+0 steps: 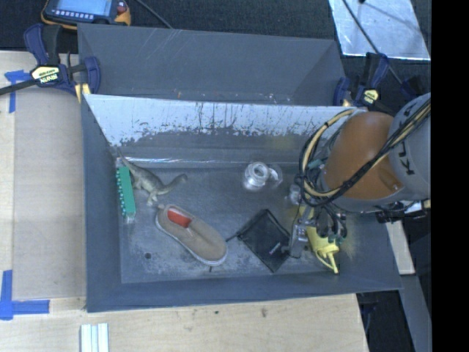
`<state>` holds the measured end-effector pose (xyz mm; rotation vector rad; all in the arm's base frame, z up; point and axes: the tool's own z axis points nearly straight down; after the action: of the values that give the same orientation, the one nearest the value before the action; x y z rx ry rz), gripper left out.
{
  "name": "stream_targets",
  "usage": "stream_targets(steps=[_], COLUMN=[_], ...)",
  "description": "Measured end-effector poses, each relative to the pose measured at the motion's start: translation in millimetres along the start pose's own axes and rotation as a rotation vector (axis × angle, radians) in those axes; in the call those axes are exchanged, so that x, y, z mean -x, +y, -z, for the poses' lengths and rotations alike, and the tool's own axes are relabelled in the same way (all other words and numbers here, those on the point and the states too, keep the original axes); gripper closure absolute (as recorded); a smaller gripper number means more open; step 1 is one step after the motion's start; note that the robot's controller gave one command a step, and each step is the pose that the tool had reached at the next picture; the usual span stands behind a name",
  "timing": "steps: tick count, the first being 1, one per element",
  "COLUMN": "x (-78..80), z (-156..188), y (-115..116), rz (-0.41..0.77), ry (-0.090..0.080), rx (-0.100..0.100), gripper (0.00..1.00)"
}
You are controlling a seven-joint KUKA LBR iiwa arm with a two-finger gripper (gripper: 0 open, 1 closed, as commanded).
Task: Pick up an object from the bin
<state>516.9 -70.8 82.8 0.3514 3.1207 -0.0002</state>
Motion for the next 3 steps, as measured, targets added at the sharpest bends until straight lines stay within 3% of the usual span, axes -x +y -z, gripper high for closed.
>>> stream_targets(steps=[1,2,3], x=[-1.6,-12.4,37.8], z=[-4,-3,-5], y=[-3,23,18], rz=[-0.001,0.05,-0.017], ry=[0.002,0.0,-0.001], rx=[-0.001,0.001,0.0], gripper=[0.0,0.0,0.0])
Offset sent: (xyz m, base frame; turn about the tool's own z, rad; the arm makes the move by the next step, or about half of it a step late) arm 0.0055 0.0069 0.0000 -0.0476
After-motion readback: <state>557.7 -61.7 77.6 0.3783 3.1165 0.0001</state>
